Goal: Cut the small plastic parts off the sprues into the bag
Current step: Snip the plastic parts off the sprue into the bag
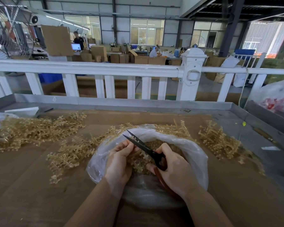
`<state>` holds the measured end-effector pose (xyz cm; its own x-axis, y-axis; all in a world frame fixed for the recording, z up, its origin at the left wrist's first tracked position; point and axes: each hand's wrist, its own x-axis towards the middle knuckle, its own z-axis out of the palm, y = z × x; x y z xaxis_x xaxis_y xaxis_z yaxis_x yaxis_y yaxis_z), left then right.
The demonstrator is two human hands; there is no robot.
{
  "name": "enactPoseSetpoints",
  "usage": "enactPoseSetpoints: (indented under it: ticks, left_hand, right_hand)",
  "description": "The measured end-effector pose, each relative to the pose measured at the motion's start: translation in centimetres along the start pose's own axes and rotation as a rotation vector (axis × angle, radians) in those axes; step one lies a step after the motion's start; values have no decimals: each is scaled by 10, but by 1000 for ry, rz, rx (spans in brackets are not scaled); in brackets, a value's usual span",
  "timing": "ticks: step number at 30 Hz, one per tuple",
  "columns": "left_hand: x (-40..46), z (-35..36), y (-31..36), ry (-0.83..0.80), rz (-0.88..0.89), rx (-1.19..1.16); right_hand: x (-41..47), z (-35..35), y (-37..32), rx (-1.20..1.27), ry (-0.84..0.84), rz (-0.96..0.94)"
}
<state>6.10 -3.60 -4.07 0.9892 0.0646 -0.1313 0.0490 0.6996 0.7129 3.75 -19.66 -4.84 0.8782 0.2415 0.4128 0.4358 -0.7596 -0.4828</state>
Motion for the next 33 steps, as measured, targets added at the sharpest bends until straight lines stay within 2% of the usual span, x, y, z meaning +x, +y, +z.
enactPoseSetpoints:
  ticks: [13, 20, 26, 33]
  left_hand:
    - [4, -5, -3, -74, -44, 23]
    - [3, -3, -4, -38, -10, 64]
    - [-3, 5, -5, 23, 17, 161]
    - [-5, 6, -3, 13, -9, 196]
  right_hand:
    - [3, -1, -5, -29, 46, -36]
    - [-1, 3, -2, -89, 80, -48]
    - [0, 5, 0, -47, 113, -52]
    - [1, 6, 1, -19, 103, -37]
